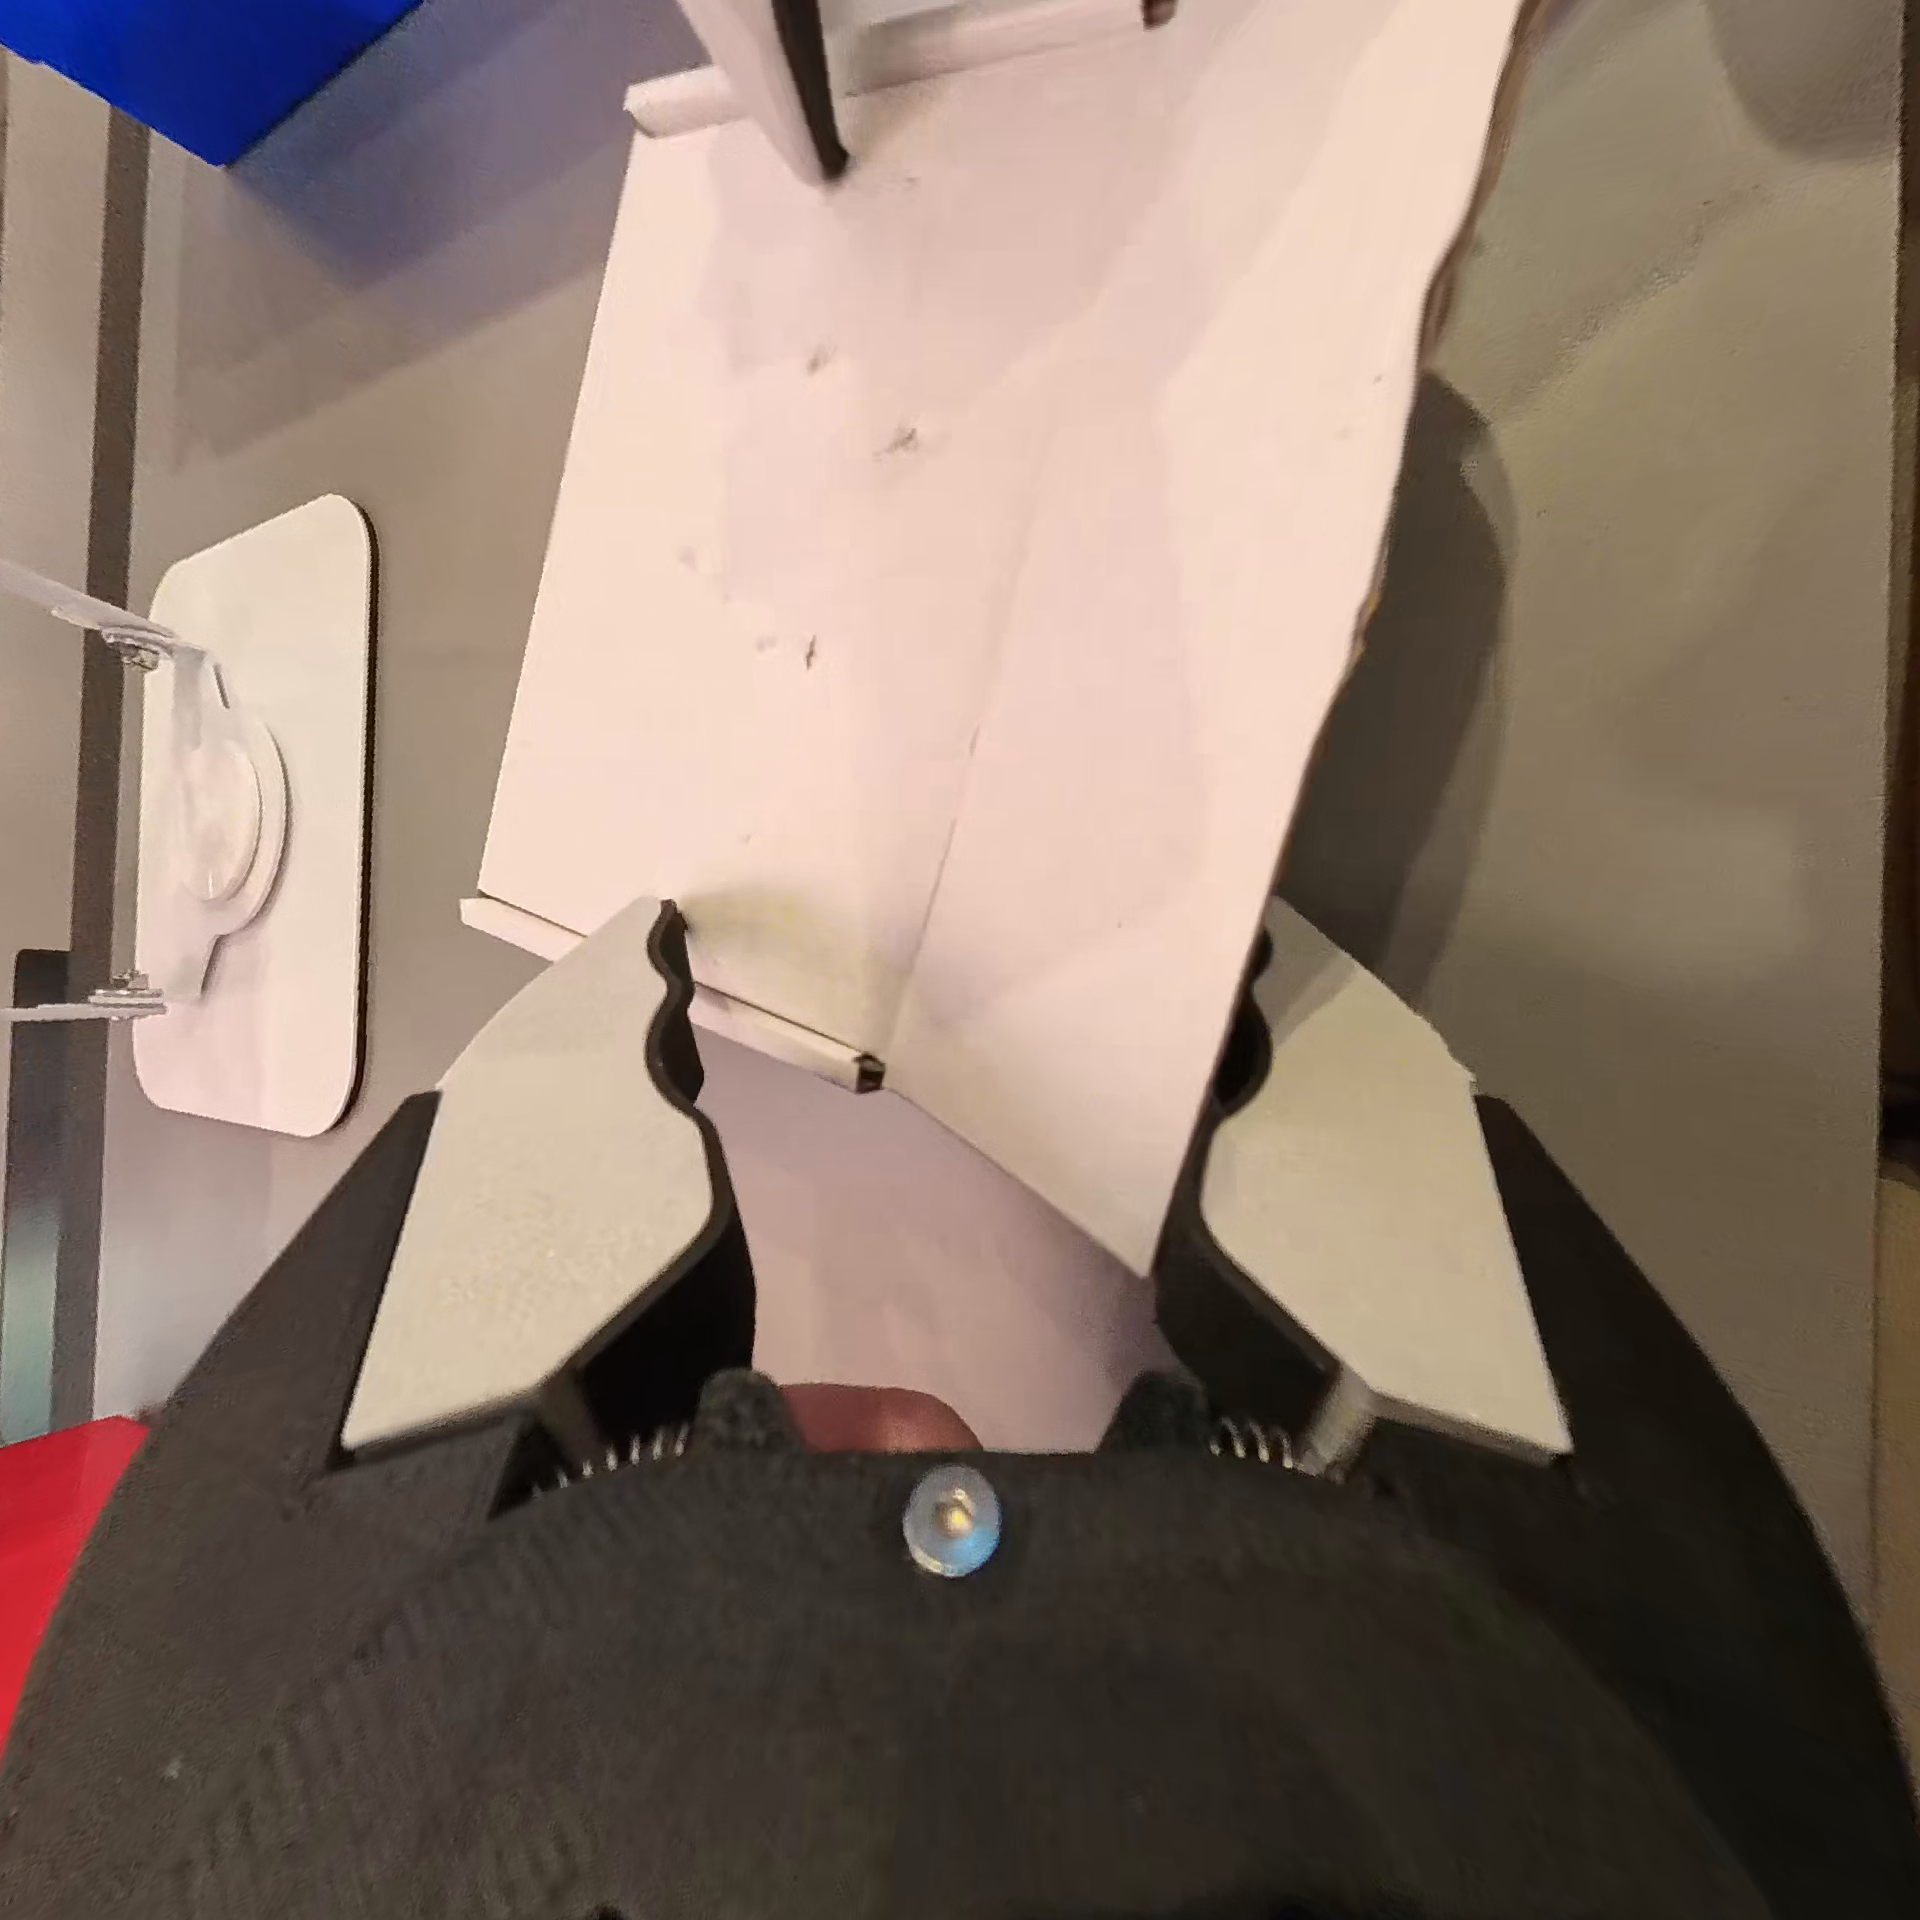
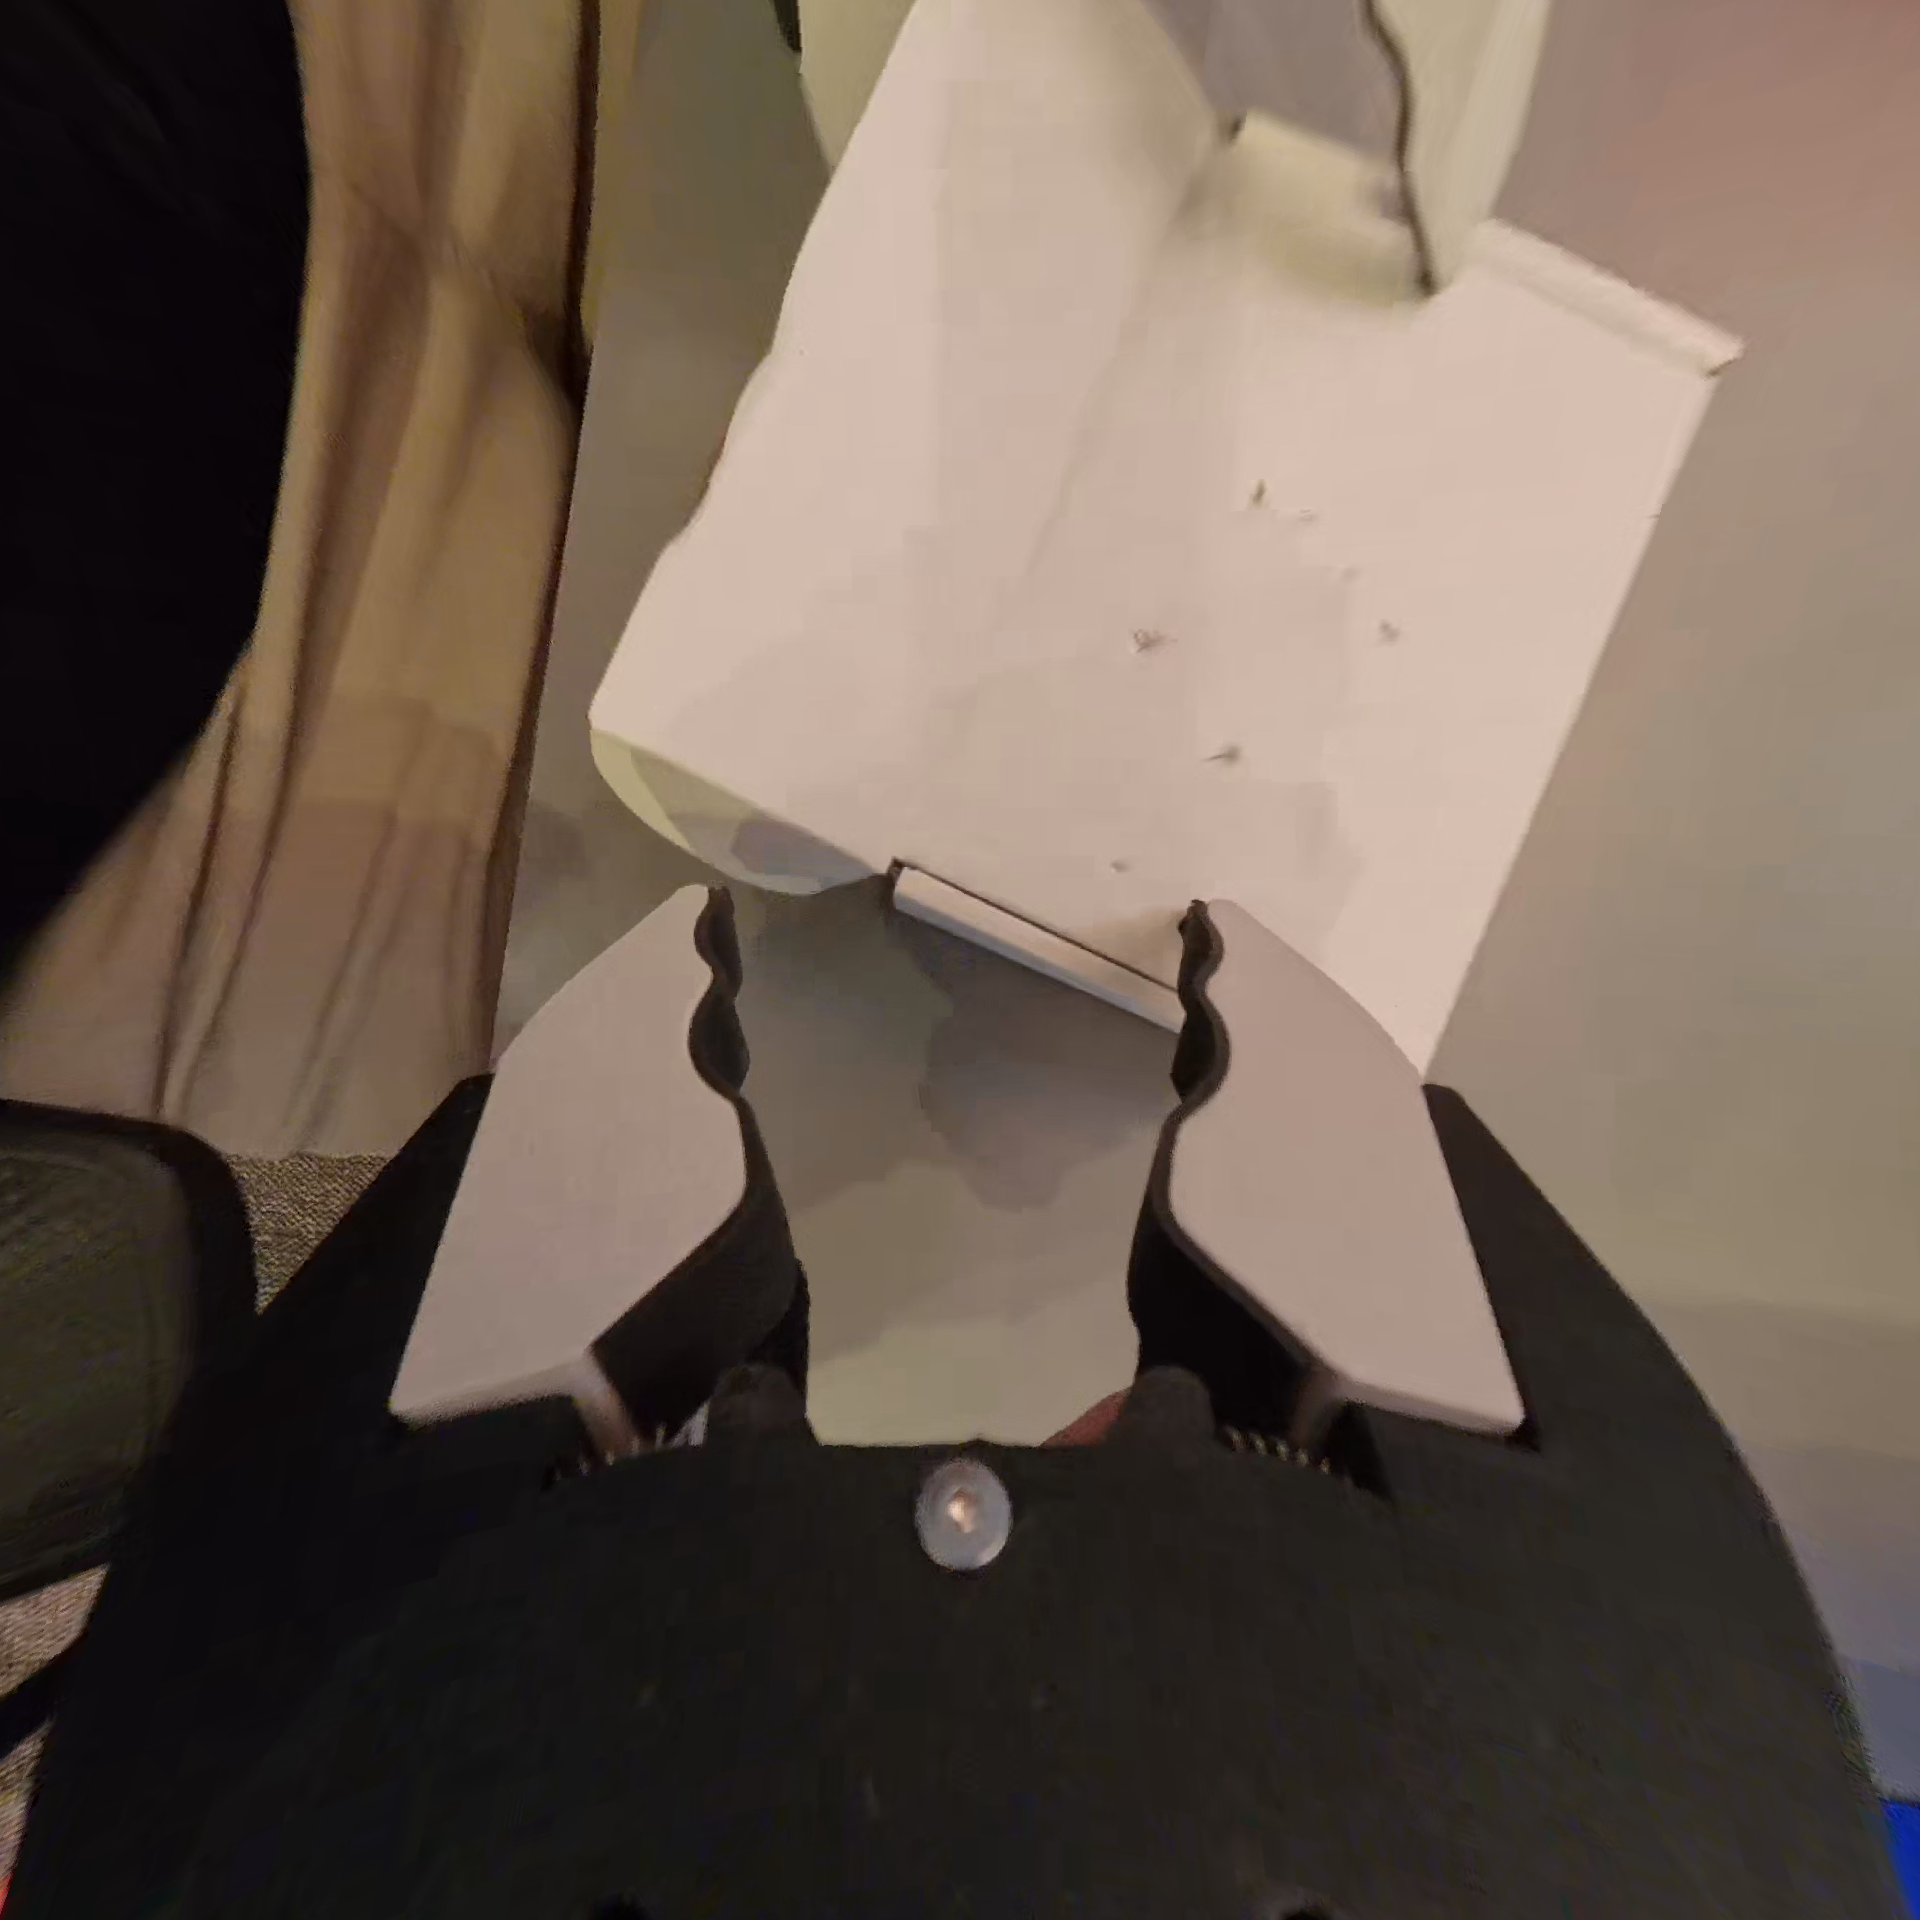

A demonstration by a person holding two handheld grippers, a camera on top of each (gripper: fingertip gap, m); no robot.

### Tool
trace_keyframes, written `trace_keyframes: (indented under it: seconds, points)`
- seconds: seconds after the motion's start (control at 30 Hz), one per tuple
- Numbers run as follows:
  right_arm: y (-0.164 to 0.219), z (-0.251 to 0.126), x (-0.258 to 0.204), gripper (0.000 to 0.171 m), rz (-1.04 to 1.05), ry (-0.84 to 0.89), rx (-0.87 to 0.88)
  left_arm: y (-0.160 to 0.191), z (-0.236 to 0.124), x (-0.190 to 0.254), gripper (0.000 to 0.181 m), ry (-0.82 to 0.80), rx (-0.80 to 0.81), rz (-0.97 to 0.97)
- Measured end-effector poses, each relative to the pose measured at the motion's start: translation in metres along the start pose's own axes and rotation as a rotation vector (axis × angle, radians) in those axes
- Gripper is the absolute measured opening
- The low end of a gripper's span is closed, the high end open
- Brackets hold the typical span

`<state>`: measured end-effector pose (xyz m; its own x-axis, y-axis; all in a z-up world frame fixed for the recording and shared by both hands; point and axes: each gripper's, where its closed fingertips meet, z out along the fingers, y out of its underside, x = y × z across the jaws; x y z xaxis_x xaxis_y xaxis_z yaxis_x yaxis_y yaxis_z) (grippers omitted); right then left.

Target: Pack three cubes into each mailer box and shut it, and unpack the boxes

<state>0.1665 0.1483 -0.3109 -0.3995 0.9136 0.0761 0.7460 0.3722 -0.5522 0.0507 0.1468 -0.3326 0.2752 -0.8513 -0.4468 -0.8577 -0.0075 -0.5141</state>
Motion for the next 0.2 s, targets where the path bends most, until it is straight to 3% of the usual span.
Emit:
trace_keyframes:
  seconds: [0.03,0.2]
  points:
    - [-0.0005,0.0018,0.0026,0.077,-0.005,0.025,0.007,0.0003,0.0005,-0.0002,0.099,-0.006,0.0,0.005]
    - [0.0008,0.0004,0.0077,0.07,-0.024,0.074,-0.035,0.0015,-0.0045,0.0005,0.098,-0.003,0.004,0.002]
